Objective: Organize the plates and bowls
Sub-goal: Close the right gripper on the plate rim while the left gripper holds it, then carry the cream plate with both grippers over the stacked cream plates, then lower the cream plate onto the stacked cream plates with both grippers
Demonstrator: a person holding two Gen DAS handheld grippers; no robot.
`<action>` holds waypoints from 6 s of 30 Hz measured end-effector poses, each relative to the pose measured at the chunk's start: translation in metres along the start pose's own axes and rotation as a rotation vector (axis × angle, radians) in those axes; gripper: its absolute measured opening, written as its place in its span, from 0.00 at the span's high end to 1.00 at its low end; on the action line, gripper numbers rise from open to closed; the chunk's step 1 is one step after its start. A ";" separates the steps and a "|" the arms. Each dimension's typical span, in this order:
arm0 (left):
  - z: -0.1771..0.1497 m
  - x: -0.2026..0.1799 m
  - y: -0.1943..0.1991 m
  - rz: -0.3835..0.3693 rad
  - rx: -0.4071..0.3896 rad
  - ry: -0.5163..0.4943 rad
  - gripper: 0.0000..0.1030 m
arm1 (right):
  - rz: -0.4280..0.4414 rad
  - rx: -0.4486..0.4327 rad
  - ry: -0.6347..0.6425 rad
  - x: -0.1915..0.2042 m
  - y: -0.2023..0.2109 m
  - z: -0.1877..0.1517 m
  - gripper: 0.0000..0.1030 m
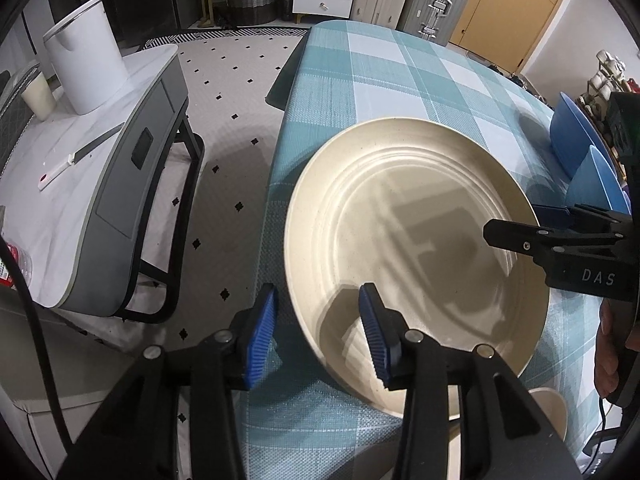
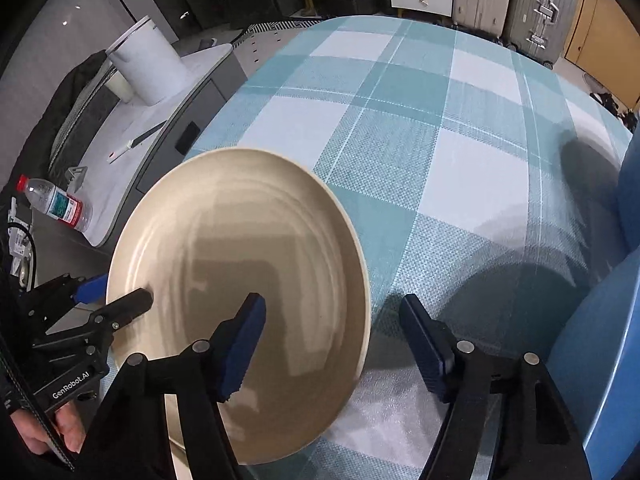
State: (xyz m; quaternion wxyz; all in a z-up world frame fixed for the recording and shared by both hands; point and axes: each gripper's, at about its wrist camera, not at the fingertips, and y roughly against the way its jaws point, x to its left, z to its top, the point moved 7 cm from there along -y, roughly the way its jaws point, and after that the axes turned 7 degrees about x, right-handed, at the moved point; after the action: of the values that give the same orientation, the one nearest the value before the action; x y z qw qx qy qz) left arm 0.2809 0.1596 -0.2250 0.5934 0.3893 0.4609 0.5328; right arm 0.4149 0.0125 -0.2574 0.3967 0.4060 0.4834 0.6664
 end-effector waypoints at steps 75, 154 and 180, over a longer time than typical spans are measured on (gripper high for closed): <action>0.000 -0.007 0.021 -0.013 0.002 -0.026 0.83 | -0.053 -0.110 -0.002 -0.007 0.029 -0.007 0.88; -0.156 -0.028 0.066 0.116 0.014 -0.064 0.79 | -0.096 -0.195 0.143 0.055 0.079 -0.167 0.88; -0.178 -0.037 0.070 0.153 0.011 -0.101 0.77 | -0.229 -0.201 0.257 0.063 0.073 -0.198 0.86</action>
State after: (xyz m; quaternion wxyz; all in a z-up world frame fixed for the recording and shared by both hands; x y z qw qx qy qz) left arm 0.0901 0.1269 -0.2024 0.5714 0.4530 0.4021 0.5538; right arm 0.1992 -0.0092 -0.2168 0.4433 0.2185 0.5042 0.7082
